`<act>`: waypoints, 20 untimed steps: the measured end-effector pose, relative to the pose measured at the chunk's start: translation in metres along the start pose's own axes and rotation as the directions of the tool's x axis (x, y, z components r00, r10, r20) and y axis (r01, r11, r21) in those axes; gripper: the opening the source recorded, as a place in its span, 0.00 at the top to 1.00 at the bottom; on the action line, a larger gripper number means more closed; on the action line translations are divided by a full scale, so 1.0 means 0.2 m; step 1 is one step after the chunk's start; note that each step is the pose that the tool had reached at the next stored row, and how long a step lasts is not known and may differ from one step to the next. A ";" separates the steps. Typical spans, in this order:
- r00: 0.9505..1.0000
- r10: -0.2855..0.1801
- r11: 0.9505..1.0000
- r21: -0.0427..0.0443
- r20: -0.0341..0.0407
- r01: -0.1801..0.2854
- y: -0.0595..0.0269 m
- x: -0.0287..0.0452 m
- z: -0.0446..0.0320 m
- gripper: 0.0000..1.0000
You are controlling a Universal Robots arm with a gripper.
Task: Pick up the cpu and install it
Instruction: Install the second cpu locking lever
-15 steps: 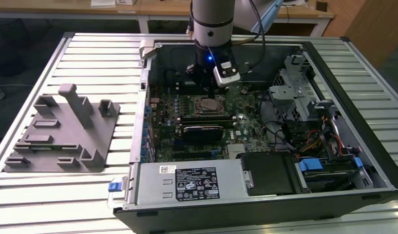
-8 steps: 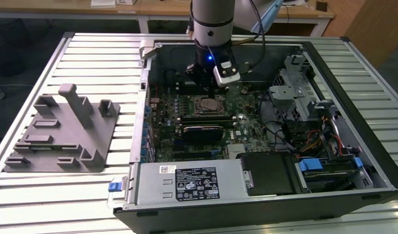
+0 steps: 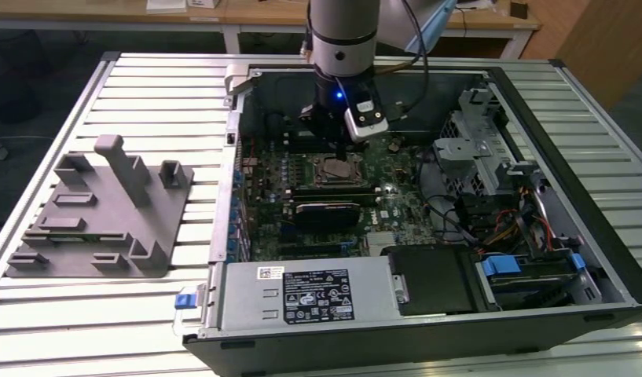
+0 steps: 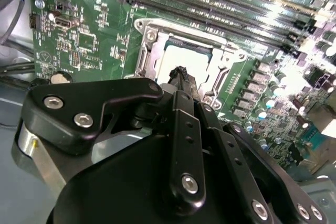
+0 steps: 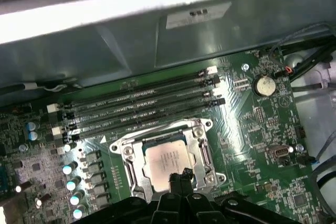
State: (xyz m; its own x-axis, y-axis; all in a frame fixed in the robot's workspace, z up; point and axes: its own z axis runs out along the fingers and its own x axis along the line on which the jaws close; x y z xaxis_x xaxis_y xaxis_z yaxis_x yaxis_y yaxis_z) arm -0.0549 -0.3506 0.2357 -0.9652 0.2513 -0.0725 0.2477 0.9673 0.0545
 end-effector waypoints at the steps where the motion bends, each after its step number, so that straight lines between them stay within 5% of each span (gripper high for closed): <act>1: 1.000 0.000 1.000 0.000 0.000 0.000 -0.009 -0.002 0.000 0.89; 20: 1.000 -0.011 1.000 -0.002 -0.001 0.011 -0.155 -0.040 0.000 0.89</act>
State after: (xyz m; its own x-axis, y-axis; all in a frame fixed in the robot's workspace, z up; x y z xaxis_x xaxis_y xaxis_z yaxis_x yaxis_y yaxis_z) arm -0.0549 -0.3826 0.2346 -0.9680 0.2403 -0.0723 0.2366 0.9700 0.0560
